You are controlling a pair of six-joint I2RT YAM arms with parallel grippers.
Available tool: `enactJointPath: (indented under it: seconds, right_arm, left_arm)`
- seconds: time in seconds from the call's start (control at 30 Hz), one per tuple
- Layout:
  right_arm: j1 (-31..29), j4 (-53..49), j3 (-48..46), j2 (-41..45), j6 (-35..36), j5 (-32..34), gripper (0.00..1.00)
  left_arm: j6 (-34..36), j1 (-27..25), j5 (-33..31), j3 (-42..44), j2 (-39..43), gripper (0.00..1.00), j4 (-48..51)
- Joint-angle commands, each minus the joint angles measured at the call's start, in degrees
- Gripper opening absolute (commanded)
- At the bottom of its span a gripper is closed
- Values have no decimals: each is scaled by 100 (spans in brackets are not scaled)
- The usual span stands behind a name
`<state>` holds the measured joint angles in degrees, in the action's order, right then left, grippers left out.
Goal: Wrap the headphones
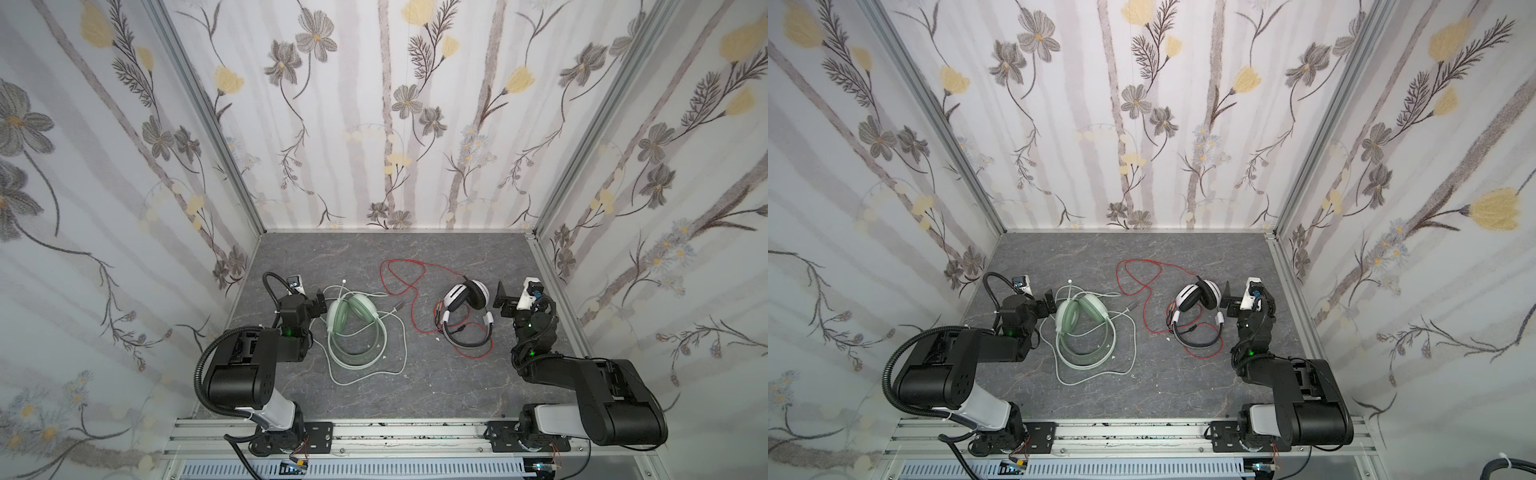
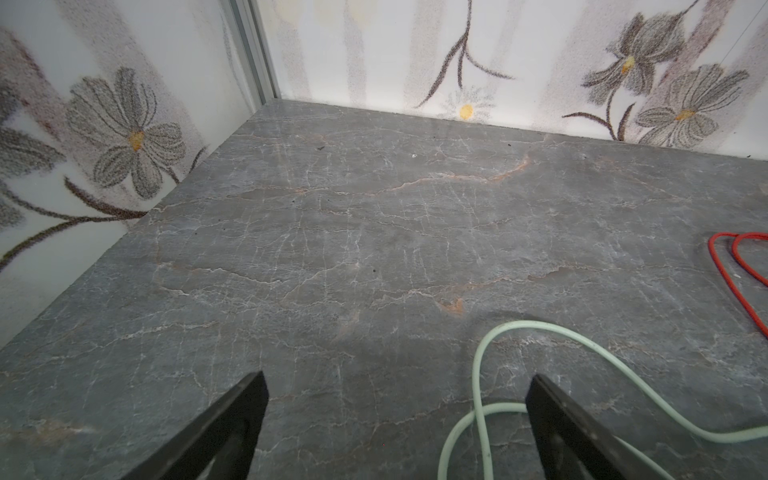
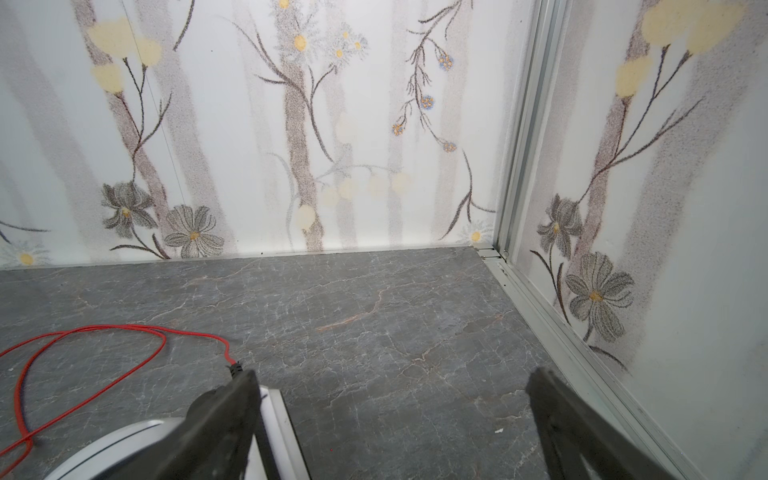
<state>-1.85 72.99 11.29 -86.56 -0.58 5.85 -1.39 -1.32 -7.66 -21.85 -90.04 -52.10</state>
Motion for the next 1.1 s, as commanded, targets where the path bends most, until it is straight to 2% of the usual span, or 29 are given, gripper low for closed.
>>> enactJointPath:
  seconds: [0.0,0.3,0.37,0.43,0.5,0.6,0.67,0.73,0.8,0.83,0.97,1.0,1.07]
  right_arm:
    - [22,196,39,8,-30,-66,100]
    - [-6,150,75,-5,-6,-23,100]
    - [-180,157,7,189,135,184,100]
    - [-593,-702,155,926,513,495,100]
    - [-834,-1926,598,1647,467,578,100]
    - [-858,-3801,1498,2480,-721,883,100]
    - [-824,-4985,2041,2869,-1740,1217,100]
    - [-651,-6479,2675,3173,-2298,821,100]
    - [-570,-7241,2981,3385,-2332,299,100]
    - [-569,-7497,3025,3524,-2368,24,100]
    - [-596,-8431,2790,4217,-2686,-863,100]
    - [-637,-8700,2689,4404,-2822,-911,100]
    - [-739,-9081,2501,4748,-3023,-1064,100]
  left_arm:
    - [7,9,10,-13,-11,100,-130]
    - [7,9,10,-23,-6,100,-106]
    - [3,9,-34,-4,12,100,-161]
    - [-203,0,-603,-139,423,100,431]
    - [-394,9,-1096,-613,1085,100,1833]
    - [-877,9,-1277,-1080,2060,100,2980]
    - [-1321,-13,-1003,-1435,2679,100,3804]
    - [-1817,-139,-730,-1885,3212,100,4779]
    - [-1997,-501,-566,-2345,3555,100,5697]
    - [-2031,-856,-549,-2500,3716,100,6071]
    - [-1743,-2632,-771,-2911,4000,100,7327]
    - [-1813,-2910,-910,-2996,4037,100,7735]
    - [-2216,-2980,-885,-3104,4131,100,8540]
